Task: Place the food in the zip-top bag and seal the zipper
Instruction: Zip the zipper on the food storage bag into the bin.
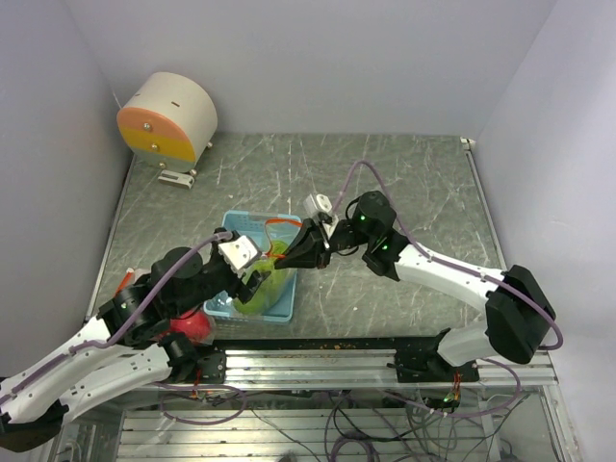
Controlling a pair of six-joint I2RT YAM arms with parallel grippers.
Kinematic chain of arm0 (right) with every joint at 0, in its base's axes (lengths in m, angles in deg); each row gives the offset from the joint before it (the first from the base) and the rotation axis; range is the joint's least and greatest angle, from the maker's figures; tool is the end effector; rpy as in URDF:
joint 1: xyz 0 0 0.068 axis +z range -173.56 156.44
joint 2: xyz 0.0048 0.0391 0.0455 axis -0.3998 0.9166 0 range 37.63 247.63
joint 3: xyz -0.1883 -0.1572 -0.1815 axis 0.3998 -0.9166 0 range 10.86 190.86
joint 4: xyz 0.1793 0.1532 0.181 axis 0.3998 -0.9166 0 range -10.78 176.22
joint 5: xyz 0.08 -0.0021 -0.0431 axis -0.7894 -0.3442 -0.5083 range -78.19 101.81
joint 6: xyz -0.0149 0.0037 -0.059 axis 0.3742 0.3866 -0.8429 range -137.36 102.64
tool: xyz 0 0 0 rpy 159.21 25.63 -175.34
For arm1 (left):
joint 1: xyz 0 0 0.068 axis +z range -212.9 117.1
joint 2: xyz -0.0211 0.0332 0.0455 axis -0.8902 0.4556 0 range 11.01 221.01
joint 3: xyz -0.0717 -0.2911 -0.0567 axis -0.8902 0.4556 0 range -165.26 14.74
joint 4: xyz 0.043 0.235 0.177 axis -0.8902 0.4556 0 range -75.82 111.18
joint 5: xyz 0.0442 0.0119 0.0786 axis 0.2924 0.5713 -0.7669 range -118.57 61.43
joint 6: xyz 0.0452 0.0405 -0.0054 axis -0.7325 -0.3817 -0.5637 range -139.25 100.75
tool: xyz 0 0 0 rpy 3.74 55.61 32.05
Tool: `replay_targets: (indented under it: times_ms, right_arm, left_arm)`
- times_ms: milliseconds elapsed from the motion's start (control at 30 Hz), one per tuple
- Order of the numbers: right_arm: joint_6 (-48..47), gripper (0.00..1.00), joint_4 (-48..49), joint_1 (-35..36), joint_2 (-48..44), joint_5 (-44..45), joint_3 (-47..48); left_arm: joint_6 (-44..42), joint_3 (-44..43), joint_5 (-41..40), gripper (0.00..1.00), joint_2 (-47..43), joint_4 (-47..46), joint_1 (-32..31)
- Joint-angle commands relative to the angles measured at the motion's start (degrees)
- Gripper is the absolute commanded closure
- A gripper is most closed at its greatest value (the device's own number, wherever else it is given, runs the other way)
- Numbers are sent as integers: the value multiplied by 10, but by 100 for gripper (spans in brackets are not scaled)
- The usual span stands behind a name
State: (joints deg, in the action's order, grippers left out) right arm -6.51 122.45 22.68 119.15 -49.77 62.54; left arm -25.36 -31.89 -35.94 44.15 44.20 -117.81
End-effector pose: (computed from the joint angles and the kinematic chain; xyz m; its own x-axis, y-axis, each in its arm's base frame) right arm 0.2107 0.2780 0.3295 -0.1029 0.0222 -0.9944 -0.9457 -0.3120 0.0909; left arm 0.0889 -0.1165 0.3666 -0.0839 0.3029 -0.9493 0.7540 0.6422 0.1383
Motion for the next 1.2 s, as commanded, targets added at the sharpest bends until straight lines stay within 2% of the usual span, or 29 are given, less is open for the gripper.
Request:
replay_targets:
  times_ms: [0, 100, 133, 233, 367, 400, 500, 600, 700, 800, 967, 1167]
  right_arm:
    - [-23, 100, 21, 3, -27, -37, -1]
    - [-23, 100, 21, 4, -26, -40, -2]
    - [-20, 100, 26, 4, -26, -42, -3]
    - [-22, 100, 24, 6, -28, -46, -3]
    - [-43, 100, -12, 8, -24, -42, 6]
    - [-48, 100, -20, 8, -22, -40, 8]
    - [-90, 100, -81, 8, -20, -23, 20]
    - [-145, 80, -153, 9, -32, 13, 37]
    - [-192, 66, -204, 8, -56, 52, 51]
    - [-219, 56, -208, 8, -83, 79, 49]
    - [-226, 53, -182, 8, -100, 52, 53]
    - [-210, 53, -165, 11, -56, 4, 103]
  left_arm:
    - [14, 12, -9, 21, -6, -81, 1]
    - [21, 19, 5, 51, -14, -99, 1]
    - [24, 22, 6, 57, -15, -106, 1]
    - [31, 30, 9, 60, -11, -109, 1]
    - [31, 26, 22, 89, 1, -106, 1]
    - [30, 20, 25, 92, 3, -102, 1]
    - [27, 7, 20, 93, 6, -85, 1]
    - [25, 7, 14, 93, -3, -66, 1]
    - [27, 14, 18, 93, -17, -51, 1]
    - [29, 16, 38, 93, -33, -47, 1]
    - [23, 5, 71, 93, -39, -33, 1]
    - [23, -11, 84, 93, -22, -15, 1]
